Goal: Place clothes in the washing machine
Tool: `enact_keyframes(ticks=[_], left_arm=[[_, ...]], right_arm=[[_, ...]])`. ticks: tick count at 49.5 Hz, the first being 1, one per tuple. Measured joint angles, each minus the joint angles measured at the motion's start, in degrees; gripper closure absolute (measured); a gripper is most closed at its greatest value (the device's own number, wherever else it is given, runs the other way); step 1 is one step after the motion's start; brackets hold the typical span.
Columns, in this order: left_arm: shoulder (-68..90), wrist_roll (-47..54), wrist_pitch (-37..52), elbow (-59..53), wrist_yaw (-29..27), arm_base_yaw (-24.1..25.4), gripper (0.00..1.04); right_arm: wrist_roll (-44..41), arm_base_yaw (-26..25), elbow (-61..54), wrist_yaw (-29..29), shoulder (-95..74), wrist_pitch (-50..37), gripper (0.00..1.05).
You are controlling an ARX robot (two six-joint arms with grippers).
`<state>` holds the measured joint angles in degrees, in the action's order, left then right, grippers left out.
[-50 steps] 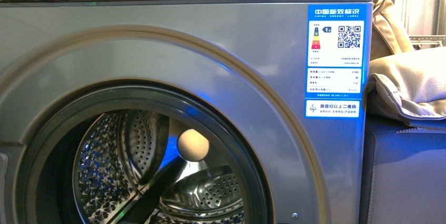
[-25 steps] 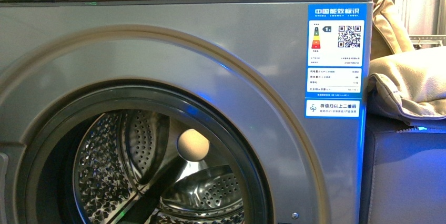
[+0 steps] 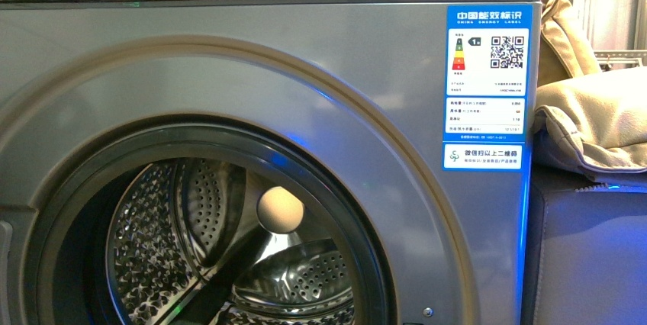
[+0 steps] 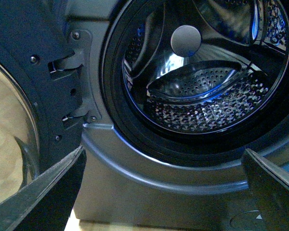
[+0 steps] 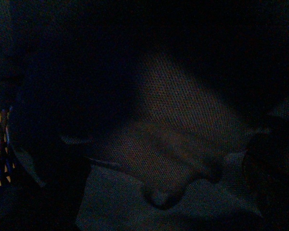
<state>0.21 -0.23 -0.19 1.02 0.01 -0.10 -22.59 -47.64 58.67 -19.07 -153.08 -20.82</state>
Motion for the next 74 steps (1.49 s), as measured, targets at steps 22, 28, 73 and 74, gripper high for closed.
enact_keyframes(ticks=[22, 28, 73, 74], left_arm=[[0.00, 0.00, 0.00, 0.00, 0.00, 0.00, 0.07], [0.00, 0.00, 0.00, 0.00, 0.00, 0.00, 0.07], [0.00, 0.00, 0.00, 0.00, 0.00, 0.00, 0.07], [0.00, 0.00, 0.00, 0.00, 0.00, 0.00, 0.07]], right_arm=[[-1.05, 0.98, 4.35, -0.31, -7.39, -2.62, 0.08], [-1.25, 1.27, 6.49, -0.02, -10.29, -3.48, 0.08], [-1.46, -1.84, 21.14, -3.06, -20.41, 6.43, 0.08], [-1.51, -1.92, 21.29, -3.08, -20.55, 6.51, 0.08]])
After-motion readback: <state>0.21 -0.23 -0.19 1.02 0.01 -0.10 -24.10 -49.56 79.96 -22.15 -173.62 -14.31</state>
